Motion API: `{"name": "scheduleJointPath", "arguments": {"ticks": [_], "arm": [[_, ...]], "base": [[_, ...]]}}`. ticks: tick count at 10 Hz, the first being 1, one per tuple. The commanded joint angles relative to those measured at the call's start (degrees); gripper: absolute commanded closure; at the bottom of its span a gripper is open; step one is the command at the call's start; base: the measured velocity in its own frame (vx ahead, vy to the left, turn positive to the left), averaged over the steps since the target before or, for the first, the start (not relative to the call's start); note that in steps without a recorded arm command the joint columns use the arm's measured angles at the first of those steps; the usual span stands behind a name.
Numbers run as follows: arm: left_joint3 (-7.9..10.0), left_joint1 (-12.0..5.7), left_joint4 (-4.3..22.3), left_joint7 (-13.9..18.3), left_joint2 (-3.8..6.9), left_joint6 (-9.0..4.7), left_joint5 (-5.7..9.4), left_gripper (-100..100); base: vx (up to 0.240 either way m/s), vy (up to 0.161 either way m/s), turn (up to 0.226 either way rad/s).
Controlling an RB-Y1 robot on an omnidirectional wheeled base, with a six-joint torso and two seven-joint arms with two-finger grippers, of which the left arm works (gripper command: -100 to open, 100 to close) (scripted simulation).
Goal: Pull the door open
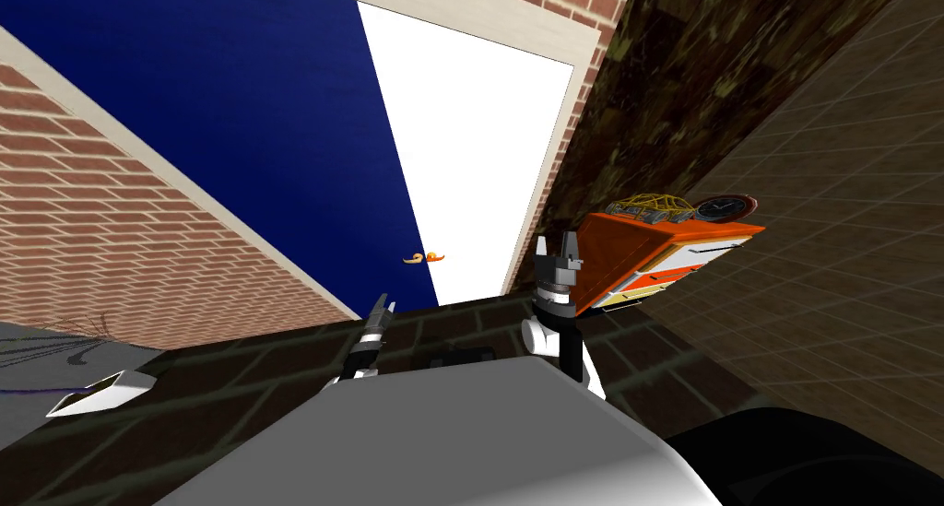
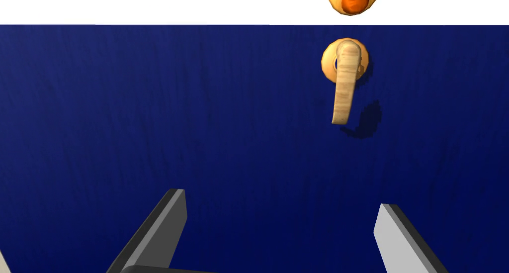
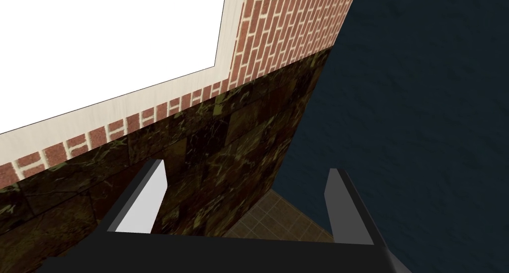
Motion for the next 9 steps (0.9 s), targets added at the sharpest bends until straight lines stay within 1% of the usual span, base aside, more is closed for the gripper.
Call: {"name": "scheduleJointPath", "arguments": {"ticks": [1, 4, 5, 6, 7, 9], "arm": [[0.23, -0.66, 2.16, 0.52, 0.54, -0.6, 0.32, -100], [0.56, -1.63, 5.81, 1.23, 1.23, -1.7, 0.81, -100], [0.75, -2.19, 7.91, 1.64, 1.62, -2.32, 1.1, -100], [0.84, -2.46, 8.96, 1.85, 1.82, -2.64, 1.24, -100], [1.03, -3.02, 11.05, 2.25, 2.21, -3.27, 1.53, -100], [1.18, -3.46, 12.72, 2.58, 2.52, -3.77, 1.76, -100]], "base": [[0.113, -0.008, -0.042], [0.103, -0.009, -0.045], [0.128, -0.008, -0.07], [0.131, 0.015, -0.056], [0.161, -0.007, -0.06], [0.133, -0.001, -0.039]]}}
